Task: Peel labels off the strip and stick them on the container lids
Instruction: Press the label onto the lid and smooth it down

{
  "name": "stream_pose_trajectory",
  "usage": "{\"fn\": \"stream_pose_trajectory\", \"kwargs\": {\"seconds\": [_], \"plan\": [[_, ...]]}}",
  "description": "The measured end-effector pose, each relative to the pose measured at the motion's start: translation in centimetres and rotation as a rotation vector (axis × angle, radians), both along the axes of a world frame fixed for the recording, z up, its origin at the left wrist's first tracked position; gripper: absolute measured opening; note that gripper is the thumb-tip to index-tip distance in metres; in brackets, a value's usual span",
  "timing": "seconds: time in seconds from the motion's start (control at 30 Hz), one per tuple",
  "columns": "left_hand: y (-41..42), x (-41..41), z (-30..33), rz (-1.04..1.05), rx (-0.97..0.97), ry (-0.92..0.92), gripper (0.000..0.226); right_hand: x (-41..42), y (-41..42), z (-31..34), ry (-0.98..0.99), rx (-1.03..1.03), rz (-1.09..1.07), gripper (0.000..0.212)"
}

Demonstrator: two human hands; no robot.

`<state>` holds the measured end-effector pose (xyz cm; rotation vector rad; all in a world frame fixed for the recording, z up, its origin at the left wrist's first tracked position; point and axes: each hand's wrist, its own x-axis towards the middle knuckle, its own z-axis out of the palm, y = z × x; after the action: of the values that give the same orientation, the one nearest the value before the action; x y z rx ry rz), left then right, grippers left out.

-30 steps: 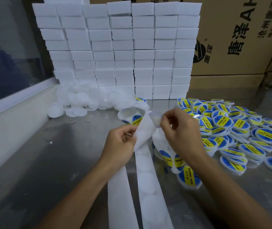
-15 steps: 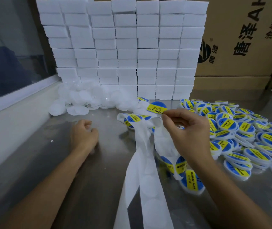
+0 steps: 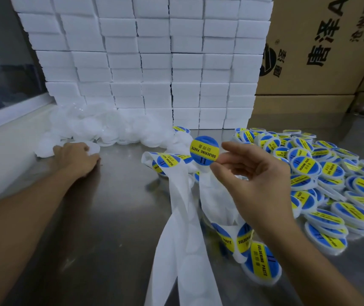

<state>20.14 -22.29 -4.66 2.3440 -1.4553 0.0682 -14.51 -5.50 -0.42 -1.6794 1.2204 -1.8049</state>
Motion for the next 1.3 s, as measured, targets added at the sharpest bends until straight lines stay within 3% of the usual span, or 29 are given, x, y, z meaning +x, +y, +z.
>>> {"fn": "stream_pose_trajectory", "kwargs": {"seconds": [0.13,0.37,0.7,0.9,1.03,1.1,1.23,1.3], "plan": [[0.0,-0.8,-0.3,0.057,-0.073,-0.133,0.034,-0.1,0.0,0.1,0.039,-0.002,-0.029,0.029],[2.0,-3.2,-0.7,-0.076,-0.245,0.139,0.050,-0.1,-0.1,0.0,0.012,-0.008,-0.029,0.023],[11.8,-13.1,2.1,-0.524,-0.835,0.118,0.041,0.2,0.6,0.8,-0.021,0.059,0.003,0.007],[17.1,-16.2,3.1,-0.721,-1.002,0.046,0.041,1.2,1.8,1.1,-0.056,0.207,0.188,0.034],[19.0,-17.2,2.9,-0.779,-1.011,0.046,0.039,1.6,2.1,1.2,-0.144,0.236,0.338,0.036],[19.5,-17.5,2.8,-0.786,-0.942,0.214,0.046,1.7,2.1,1.1,-0.161,0.227,0.354,0.035],[20.3,-17.9,3.5,-0.729,-0.568,1.278,0.042,1.7,2.0,0.9,-0.159,0.205,0.347,0.034],[20.1,-17.5,3.2,-0.690,-0.469,1.521,0.031,1.8,1.9,0.8,-0.145,0.196,0.349,0.034]]}}
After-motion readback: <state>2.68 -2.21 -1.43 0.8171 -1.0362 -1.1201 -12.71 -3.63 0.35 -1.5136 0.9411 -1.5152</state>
